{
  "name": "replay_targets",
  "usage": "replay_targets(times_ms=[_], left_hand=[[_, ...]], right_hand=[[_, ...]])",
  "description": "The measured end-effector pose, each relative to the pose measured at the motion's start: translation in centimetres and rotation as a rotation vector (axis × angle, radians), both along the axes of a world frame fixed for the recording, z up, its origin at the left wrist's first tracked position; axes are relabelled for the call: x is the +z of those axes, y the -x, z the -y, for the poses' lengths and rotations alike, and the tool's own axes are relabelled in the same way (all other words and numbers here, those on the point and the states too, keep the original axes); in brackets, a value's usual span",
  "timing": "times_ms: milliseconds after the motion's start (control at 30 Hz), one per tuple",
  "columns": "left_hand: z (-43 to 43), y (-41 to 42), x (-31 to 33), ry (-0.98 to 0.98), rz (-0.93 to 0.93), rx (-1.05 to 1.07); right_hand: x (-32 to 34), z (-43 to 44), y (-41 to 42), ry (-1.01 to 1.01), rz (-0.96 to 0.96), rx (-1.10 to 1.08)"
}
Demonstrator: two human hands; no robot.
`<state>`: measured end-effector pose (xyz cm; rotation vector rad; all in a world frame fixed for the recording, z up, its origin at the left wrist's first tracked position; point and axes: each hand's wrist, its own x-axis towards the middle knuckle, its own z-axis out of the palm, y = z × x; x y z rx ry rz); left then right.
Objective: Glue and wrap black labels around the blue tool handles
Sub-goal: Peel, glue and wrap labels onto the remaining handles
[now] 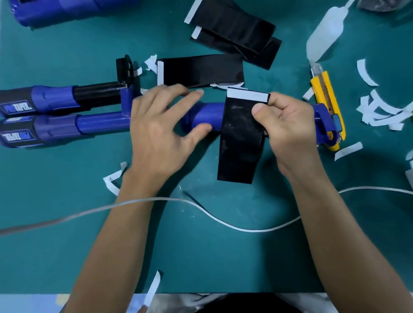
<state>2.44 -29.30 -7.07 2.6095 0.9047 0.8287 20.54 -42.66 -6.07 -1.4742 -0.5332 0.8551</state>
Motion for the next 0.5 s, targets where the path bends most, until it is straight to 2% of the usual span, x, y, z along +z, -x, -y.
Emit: replay_targets(times_ms=[100, 200, 300, 500], left_hand=[[0.1, -1.1, -0.8, 0.249, 0.051, 0.026], [0.3, -1.8, -0.9, 0.357, 0.083, 0.065], [0.4, -1.5, -1.0, 0.325, 0.104, 0.051], [1.0, -0.9, -0.8, 0.239, 0.088, -0.043]], right_hand=[[-0.1, -0.6, -0.4, -0.019, 0.031, -0.001], [-0.2, -0.4, -0.6, -0.03, 0.002, 0.045], [-0.4, 0.3, -0.5, 0.049, 0.029, 0.132], [-0.3, 0.8, 0.8, 0.176, 0.332, 0.215]])
